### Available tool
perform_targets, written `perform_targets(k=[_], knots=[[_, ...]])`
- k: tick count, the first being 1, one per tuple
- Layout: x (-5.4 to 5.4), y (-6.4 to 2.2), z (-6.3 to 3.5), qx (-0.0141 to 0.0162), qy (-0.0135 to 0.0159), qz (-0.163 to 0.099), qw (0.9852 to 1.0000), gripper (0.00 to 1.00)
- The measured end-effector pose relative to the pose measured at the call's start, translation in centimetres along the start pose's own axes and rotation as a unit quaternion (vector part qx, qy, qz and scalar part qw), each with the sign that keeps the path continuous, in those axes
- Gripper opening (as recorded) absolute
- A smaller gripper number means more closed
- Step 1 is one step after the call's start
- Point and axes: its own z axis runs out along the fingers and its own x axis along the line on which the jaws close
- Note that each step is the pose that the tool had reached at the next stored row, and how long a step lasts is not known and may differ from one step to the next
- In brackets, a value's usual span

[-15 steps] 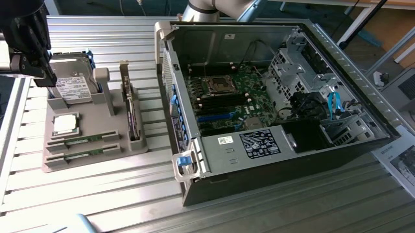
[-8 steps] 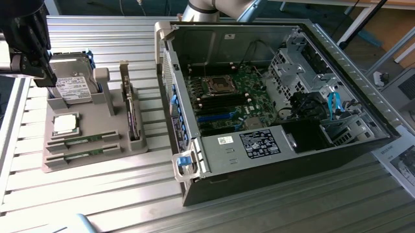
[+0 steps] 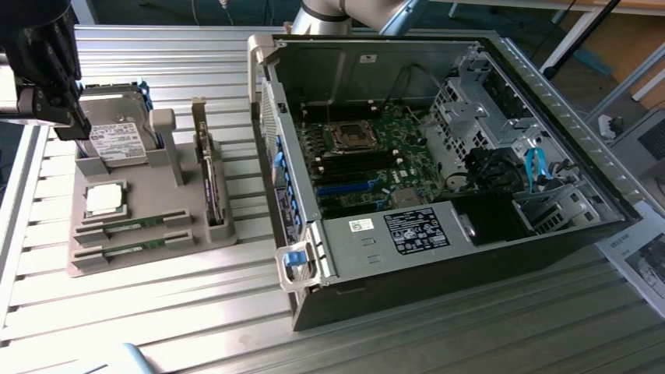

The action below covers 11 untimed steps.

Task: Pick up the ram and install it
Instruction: 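Pick up the ram and move it above insertion slot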

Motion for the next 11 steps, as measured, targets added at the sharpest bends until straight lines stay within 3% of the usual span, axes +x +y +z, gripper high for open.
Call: perform_targets(k=[11], knots=[[0.00, 0.00, 0.10, 0.0000, 0.0003, -0.001, 1.0000, 0.10]])
